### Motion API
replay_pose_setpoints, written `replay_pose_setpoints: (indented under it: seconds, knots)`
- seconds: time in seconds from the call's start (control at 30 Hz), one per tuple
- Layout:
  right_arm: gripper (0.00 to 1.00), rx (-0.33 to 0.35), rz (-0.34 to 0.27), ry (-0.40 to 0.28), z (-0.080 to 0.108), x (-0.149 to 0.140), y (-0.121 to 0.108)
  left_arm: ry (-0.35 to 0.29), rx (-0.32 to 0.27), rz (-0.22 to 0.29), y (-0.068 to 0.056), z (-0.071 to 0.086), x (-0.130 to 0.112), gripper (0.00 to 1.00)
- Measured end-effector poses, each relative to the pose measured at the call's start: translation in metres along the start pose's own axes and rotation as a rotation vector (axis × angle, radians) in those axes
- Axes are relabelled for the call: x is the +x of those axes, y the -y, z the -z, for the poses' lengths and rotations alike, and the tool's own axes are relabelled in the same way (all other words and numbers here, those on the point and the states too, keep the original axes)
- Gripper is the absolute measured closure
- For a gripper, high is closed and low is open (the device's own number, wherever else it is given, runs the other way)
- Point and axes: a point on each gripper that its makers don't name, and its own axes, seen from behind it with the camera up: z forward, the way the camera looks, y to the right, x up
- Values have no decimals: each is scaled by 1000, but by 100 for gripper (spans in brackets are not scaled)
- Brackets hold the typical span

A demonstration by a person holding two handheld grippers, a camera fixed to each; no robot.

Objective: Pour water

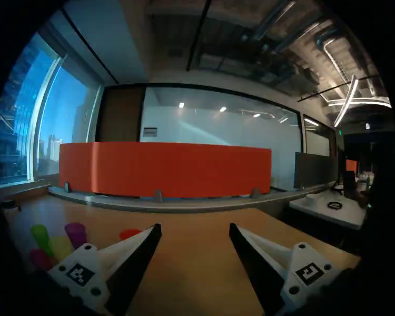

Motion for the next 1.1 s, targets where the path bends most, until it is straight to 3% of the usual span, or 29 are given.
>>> replay_pose_setpoints:
  seconds: [0.5,1.1]
  knots:
    - [0,33,30,-23,-2,-9,3,0,0,-1,0,0,-1,16]
    - [0,124,-12,-54,-14,-23,21,0,0,-1,1,0,0,16]
